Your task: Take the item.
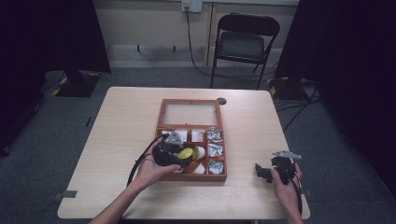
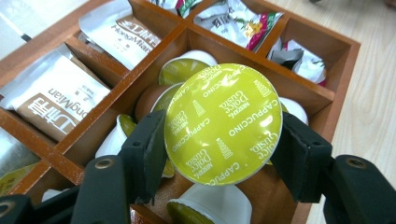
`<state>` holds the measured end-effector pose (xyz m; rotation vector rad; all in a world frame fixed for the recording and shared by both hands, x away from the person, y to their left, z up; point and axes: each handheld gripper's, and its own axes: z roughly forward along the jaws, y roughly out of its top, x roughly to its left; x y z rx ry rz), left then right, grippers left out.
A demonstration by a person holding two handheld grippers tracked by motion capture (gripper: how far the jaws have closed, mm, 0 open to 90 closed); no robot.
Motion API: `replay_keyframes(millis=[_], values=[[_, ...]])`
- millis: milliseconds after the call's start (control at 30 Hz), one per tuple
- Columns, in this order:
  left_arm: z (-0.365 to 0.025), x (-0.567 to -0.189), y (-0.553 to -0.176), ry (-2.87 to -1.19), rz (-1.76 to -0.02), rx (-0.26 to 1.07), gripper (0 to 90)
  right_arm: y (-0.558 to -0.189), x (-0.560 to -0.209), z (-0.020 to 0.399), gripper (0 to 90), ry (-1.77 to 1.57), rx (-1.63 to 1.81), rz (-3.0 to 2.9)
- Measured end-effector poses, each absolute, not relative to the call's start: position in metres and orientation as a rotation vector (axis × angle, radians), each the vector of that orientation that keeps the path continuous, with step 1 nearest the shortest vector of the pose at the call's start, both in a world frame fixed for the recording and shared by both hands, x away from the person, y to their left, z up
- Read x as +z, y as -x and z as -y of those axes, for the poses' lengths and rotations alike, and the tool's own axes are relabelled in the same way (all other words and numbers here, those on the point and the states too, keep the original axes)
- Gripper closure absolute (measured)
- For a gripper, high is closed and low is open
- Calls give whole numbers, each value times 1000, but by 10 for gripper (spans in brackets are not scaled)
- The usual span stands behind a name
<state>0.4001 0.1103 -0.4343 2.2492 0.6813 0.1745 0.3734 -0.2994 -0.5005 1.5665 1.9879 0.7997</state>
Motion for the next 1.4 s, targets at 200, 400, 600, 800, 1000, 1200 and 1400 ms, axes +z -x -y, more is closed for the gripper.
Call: replay_keyframes(millis=[200, 400, 600, 800, 1000, 1200, 1400], values=[[-115, -432, -401, -2225, -691, 175, 392, -373, -501, 299, 0, -1568, 799, -1988], [-121, -427, -402, -2199, -701, 186, 393, -374, -501, 299, 0, -1566, 800, -1988], [-125, -422, -402, -2181, -689, 196, 392, -373, -501, 299, 0, -1568, 800, -1988], [-129, -418, -402, -2160, -691, 220, 392, -373, -501, 299, 0, -1567, 800, -1988], [-140, -409, -404, -2139, -693, 235, 393, -374, -501, 299, 0, -1567, 800, -1988], [-149, -405, -406, -2118, -712, 239, 392, -373, -501, 299, 0, -1567, 800, -1988], [-165, -396, -407, -2086, -721, 237, 392, -373, -501, 299, 0, -1568, 800, -1988]])
